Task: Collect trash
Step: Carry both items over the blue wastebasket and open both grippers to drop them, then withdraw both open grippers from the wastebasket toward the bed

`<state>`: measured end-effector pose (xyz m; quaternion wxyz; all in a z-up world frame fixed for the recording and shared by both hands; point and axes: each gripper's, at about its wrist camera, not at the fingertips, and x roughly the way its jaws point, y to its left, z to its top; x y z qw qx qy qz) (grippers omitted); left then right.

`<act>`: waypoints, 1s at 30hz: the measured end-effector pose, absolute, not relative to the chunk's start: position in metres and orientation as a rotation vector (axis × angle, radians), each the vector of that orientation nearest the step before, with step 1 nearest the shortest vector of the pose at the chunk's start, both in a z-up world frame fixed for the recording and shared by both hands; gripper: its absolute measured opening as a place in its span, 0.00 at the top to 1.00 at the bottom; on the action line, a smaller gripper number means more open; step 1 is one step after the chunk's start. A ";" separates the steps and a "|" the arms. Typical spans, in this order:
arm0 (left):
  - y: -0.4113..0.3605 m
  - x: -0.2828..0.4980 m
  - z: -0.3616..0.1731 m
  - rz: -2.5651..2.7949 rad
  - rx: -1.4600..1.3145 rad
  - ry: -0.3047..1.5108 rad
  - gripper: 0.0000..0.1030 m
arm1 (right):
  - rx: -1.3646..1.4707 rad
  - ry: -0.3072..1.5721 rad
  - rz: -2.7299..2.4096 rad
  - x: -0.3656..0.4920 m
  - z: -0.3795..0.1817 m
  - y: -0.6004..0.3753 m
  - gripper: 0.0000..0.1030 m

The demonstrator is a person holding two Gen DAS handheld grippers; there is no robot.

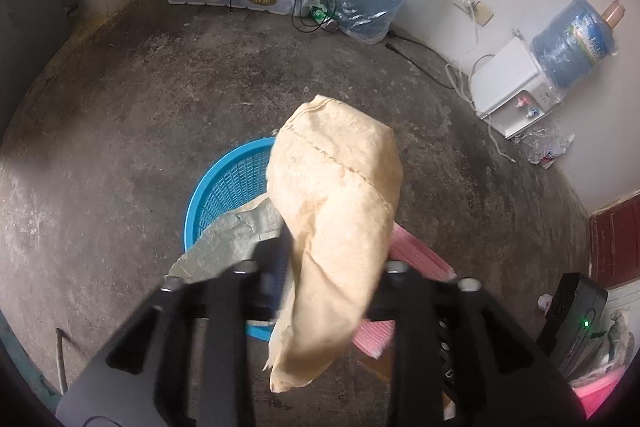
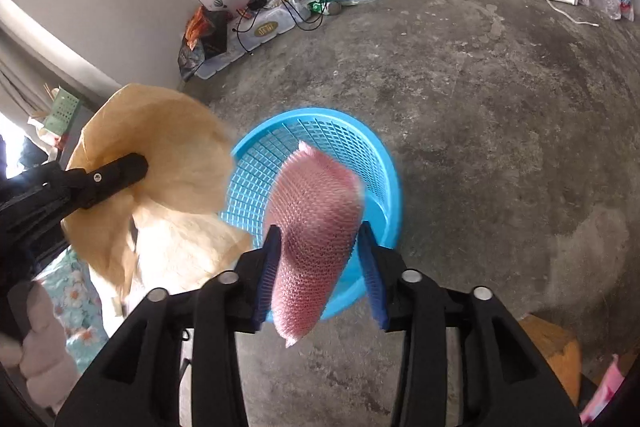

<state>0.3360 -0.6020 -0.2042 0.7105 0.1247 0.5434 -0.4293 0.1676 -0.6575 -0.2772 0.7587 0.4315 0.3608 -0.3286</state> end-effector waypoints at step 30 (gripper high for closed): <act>-0.275 0.234 0.051 -0.813 -0.002 0.912 0.31 | 0.638 0.556 -0.433 0.100 -0.132 -0.508 0.32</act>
